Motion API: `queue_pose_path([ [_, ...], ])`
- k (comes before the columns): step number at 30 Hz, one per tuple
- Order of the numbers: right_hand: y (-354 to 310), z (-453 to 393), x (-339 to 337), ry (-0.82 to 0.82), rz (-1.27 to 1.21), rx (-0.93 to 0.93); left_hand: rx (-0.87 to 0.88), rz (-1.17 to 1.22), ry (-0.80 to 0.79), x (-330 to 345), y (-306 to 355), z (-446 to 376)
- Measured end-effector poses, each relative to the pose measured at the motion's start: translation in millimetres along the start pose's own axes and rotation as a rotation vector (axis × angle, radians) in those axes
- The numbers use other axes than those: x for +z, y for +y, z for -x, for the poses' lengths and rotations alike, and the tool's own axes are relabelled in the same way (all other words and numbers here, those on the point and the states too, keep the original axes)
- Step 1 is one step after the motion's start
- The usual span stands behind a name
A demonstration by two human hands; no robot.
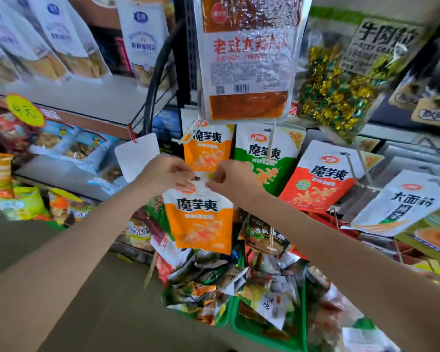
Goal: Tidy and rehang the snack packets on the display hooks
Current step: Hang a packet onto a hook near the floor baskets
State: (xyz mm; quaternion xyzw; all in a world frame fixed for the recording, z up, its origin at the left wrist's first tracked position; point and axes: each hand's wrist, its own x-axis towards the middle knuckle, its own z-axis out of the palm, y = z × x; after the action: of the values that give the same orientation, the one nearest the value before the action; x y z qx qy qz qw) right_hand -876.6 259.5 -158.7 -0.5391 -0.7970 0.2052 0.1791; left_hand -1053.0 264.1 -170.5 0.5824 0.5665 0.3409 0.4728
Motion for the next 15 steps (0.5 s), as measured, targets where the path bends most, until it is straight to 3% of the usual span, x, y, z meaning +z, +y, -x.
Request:
queue_pose_path([
  [5, -20.0, -31.3, -0.5, 0.057, -0.17, -0.116, 0.066, 0.071, 0.187, -25.4, 3.2, -11.8],
  [15, -11.3, -59.8, -11.1, 0.082, -0.021, -0.162, 0.039, 0.091, 0.186, -32.8, 20.2, -37.5],
])
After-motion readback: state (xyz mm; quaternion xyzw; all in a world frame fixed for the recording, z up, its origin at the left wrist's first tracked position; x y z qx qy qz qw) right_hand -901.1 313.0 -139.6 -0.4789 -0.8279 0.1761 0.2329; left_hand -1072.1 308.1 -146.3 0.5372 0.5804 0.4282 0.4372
